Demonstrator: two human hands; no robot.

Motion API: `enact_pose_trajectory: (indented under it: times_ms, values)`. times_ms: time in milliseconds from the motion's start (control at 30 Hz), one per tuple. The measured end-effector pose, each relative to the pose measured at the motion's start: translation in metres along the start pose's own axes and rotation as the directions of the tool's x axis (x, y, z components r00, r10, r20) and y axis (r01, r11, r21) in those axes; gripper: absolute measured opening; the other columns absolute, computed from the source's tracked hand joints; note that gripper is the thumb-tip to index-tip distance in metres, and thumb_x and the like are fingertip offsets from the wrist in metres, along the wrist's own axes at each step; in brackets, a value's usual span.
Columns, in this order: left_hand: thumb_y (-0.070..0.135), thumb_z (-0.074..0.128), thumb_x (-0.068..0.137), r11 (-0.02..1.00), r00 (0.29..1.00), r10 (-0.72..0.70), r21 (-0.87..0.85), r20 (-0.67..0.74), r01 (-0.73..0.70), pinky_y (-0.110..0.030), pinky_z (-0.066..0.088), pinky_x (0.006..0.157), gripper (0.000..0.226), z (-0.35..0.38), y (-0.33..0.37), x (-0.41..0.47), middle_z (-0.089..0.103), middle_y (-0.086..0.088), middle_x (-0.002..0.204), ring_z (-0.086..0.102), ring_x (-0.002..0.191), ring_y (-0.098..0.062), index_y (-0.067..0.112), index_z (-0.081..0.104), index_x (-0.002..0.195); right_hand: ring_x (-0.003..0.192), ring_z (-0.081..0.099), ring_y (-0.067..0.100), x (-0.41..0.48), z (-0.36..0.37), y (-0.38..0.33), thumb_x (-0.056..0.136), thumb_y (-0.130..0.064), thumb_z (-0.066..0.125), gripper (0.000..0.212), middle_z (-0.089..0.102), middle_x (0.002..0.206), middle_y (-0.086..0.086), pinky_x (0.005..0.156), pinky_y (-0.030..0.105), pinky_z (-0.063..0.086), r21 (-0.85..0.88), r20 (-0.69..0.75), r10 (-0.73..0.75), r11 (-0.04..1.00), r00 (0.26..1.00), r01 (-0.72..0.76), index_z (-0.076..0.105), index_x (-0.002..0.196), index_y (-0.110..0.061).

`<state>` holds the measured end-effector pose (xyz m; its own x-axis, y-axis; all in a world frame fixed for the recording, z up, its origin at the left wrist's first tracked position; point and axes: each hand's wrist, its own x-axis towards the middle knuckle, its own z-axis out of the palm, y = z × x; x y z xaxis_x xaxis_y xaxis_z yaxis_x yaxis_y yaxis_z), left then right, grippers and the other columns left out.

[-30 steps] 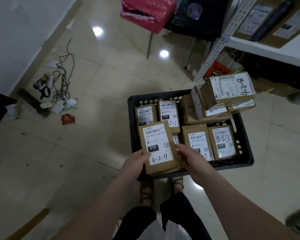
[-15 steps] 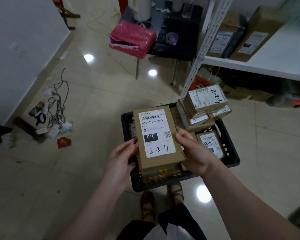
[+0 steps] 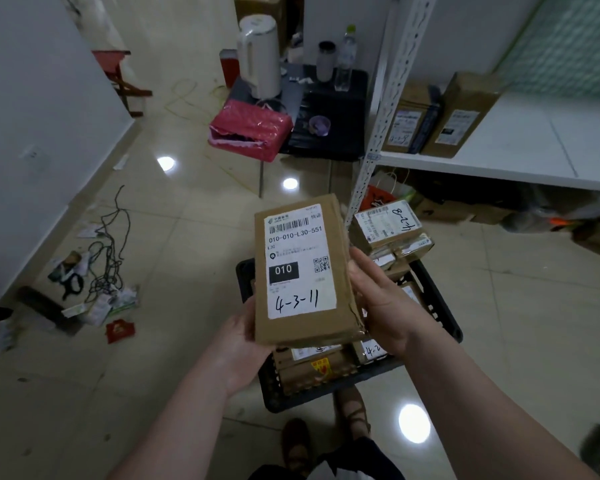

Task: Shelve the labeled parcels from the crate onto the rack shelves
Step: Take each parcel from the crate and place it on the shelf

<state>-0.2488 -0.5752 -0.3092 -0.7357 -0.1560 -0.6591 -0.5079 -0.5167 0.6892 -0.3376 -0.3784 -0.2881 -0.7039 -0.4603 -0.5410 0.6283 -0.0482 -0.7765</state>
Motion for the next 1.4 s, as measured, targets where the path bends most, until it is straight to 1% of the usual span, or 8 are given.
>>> enact_pose_trajectory:
  times_ms: [100,233,333,467,633,900,1067,1400]
  values:
    - [0.020,0.052,0.094,0.999,0.988,-0.031,-0.038,0.154,0.038,-0.050,0.049,0.094,0.034,0.005,0.006,-0.004,0.066,-0.012,0.116,0.062,0.108,-0.029,0.018,0.056,0.128,0.108,0.060,0.014,-0.009,0.005,-0.002,0.077,-0.052,0.066,0.079,0.059,0.129,-0.006,0.072,0.032,0.054,0.010,0.005,0.015,1.000,1.000,-0.015,0.027,0.145,-0.052]
    - [0.056,0.038,0.095,0.998,0.952,-0.066,0.023,0.300,0.062,-0.060,0.031,0.108,0.052,0.015,0.018,-0.012,0.061,-0.007,0.131,0.052,0.124,-0.032,0.029,0.051,0.137,0.119,0.060,0.018,-0.019,0.007,-0.004,0.076,-0.060,0.072,0.087,0.057,0.139,-0.003,0.078,0.032,0.058,0.019,0.001,-0.061,0.998,0.998,0.061,0.023,0.148,-0.053]
    - [0.087,0.042,0.067,0.996,0.894,-0.077,0.073,0.441,0.050,-0.062,0.018,0.113,0.086,0.023,0.022,-0.015,0.055,-0.002,0.139,0.043,0.133,-0.030,0.037,0.050,0.137,0.108,0.065,0.009,-0.027,0.009,-0.007,0.081,-0.064,0.059,0.080,0.054,0.141,-0.007,0.074,0.027,0.059,-0.026,-0.074,-0.134,0.991,0.988,0.132,0.017,0.149,-0.055]
    - [0.087,0.063,0.045,0.995,0.874,-0.039,0.100,0.485,-0.011,-0.063,0.023,0.111,0.092,0.044,0.026,-0.022,0.061,-0.004,0.132,0.049,0.128,-0.031,0.041,0.060,0.124,0.077,0.063,-0.019,-0.035,0.004,-0.011,0.098,-0.061,0.036,0.062,0.043,0.090,-0.059,0.061,0.014,0.054,-0.110,-0.232,-0.240,0.969,0.943,0.220,0.001,0.149,-0.057]
    - [0.075,0.057,0.064,0.989,0.887,-0.018,0.141,0.462,-0.054,-0.061,0.029,0.109,0.062,0.076,0.030,-0.036,0.066,-0.004,0.124,0.055,0.122,-0.029,0.038,0.069,0.113,0.129,0.053,0.016,-0.050,-0.018,-0.011,0.083,-0.085,0.029,0.072,0.049,0.147,-0.010,0.102,0.045,0.047,-0.161,-0.204,-0.256,0.961,0.945,0.225,0.030,0.147,-0.052]
    - [0.065,0.054,0.072,0.980,0.904,0.065,0.146,0.422,-0.138,-0.057,0.039,0.103,0.058,0.166,0.018,-0.057,0.068,-0.006,0.119,0.057,0.118,-0.031,0.029,0.068,0.116,0.151,0.011,0.012,-0.096,-0.078,-0.038,0.069,-0.097,0.026,0.090,0.013,0.164,-0.013,0.120,0.054,0.016,-0.212,-0.234,-0.365,0.924,0.901,0.319,0.017,0.149,-0.055]
    - [0.061,0.052,0.075,0.943,0.883,0.026,0.281,0.469,-0.177,-0.035,0.053,0.077,0.053,0.255,-0.022,-0.075,0.072,-0.002,0.112,0.064,0.103,-0.020,0.030,0.064,0.116,0.110,0.068,0.021,-0.165,-0.151,-0.060,0.081,-0.072,0.032,0.065,0.071,0.119,0.003,0.091,0.040,0.054,-0.089,-0.288,-0.347,0.938,0.893,0.335,0.059,0.127,-0.035]
    - [0.054,0.043,0.091,0.891,0.861,-0.031,0.404,0.508,-0.206,-0.043,0.045,0.101,0.031,0.391,-0.110,-0.102,0.072,0.006,0.110,0.062,0.111,-0.018,0.045,0.072,0.098,0.094,0.073,0.019,-0.254,-0.290,-0.070,0.098,-0.048,0.039,0.041,0.076,0.106,0.004,0.072,0.029,0.056,0.063,-0.327,-0.203,0.970,0.923,0.236,0.064,0.120,-0.024]
